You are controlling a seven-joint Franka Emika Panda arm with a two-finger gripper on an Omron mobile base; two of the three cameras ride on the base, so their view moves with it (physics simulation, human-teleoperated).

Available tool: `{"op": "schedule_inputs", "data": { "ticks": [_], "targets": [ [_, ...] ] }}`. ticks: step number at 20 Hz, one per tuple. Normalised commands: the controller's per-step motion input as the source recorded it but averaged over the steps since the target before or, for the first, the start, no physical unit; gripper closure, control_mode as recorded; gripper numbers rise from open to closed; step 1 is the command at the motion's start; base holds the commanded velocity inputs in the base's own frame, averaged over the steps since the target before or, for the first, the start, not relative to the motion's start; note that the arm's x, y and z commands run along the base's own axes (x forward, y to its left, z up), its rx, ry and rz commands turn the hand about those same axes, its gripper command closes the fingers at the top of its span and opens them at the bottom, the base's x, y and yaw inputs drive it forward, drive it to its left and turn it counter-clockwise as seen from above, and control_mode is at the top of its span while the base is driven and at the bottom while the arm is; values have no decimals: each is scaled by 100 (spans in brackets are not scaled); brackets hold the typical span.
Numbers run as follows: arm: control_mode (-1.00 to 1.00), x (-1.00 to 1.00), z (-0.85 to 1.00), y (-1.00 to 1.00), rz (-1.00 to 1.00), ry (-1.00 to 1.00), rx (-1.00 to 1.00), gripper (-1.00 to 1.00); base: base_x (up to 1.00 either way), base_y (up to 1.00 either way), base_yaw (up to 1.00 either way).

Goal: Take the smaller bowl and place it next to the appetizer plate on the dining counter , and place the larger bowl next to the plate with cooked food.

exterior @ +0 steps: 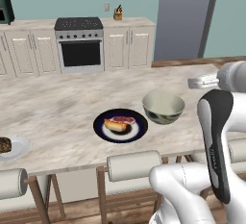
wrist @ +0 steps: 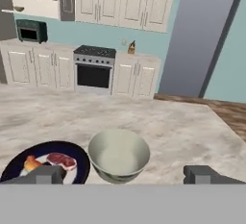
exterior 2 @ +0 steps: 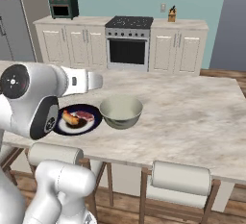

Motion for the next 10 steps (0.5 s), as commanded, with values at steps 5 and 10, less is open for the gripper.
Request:
{"op": "schedule_inputs", "data": {
  "ticks": [5, 10],
  "targets": [
    [-100, -2, 11, 83, 8, -7, -11, -100, 0, 0, 0],
    [100, -27, 0, -6, 2, 2, -8, -100, -10, -8, 0]
  ]
}}
